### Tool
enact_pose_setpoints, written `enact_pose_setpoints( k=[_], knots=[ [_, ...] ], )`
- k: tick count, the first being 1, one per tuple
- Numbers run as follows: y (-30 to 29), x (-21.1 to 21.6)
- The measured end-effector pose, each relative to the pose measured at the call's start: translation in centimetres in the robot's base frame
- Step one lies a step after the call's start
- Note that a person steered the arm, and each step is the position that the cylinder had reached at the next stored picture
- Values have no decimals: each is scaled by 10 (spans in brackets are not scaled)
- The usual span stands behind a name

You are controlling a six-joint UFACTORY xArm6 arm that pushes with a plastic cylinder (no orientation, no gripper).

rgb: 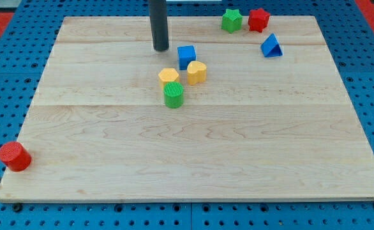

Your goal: Move blue triangle towards the bottom right of the board

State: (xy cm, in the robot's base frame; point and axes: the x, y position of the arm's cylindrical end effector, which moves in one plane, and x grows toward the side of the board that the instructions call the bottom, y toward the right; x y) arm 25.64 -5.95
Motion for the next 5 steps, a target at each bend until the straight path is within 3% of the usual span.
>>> enact_pose_setpoints(
  k=[1,3,4,5],
  knots=[
    [58,-11],
    [50,102],
    [75,70],
    [180,85]
  ],
)
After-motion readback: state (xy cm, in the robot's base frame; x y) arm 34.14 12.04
